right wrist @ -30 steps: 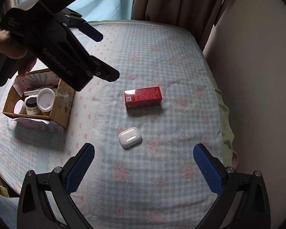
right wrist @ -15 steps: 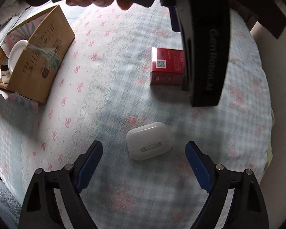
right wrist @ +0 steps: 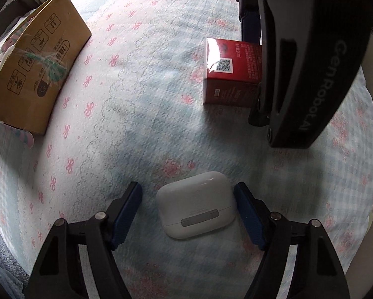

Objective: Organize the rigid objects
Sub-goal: 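Grasp the red box with the left tool while the right tool grasps the white earbud case, then carry the red box and earbud case into the cardboard box and release both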

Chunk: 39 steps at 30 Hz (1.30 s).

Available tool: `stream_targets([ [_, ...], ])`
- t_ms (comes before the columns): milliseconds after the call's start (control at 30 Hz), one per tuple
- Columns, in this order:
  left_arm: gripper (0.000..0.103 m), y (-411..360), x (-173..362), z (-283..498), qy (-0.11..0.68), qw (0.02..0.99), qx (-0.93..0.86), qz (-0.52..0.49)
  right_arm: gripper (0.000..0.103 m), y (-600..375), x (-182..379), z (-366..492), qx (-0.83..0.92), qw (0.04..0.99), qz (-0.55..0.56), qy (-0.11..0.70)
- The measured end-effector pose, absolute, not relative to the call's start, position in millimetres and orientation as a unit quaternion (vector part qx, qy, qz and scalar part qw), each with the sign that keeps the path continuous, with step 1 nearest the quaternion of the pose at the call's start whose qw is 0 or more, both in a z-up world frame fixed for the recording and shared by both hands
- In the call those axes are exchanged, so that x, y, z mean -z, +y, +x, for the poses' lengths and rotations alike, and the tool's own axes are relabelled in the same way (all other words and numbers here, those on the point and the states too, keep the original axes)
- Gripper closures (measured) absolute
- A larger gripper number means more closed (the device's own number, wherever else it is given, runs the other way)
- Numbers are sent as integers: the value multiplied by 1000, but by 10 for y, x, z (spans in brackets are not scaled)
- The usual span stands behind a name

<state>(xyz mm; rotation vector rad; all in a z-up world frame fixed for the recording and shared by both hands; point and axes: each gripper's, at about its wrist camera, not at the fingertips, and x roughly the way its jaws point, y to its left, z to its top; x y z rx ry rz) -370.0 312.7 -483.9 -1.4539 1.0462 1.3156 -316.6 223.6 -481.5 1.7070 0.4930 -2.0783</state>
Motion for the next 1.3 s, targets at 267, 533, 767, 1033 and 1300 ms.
stream_targets([
  [267,65,3081,4742,-3625,424,444,-535,-581,44,2277,4771,-3095,744,200,616,167],
  [533,65,2951,4561,-3558,414,448,-554,-566,44,2390,4655,-2961,751,189,613,154],
  [767,65,2771,4236,-3580,381,446,-582,-563,44,2520,4496,-2821,758,173,615,133],
  [1033,65,2301,3677,-3728,317,433,-621,-572,44,2726,4141,-2711,770,143,619,55],
  [1300,65,1753,3101,-3673,232,402,-668,-581,44,2600,3472,-3070,793,117,598,18],
])
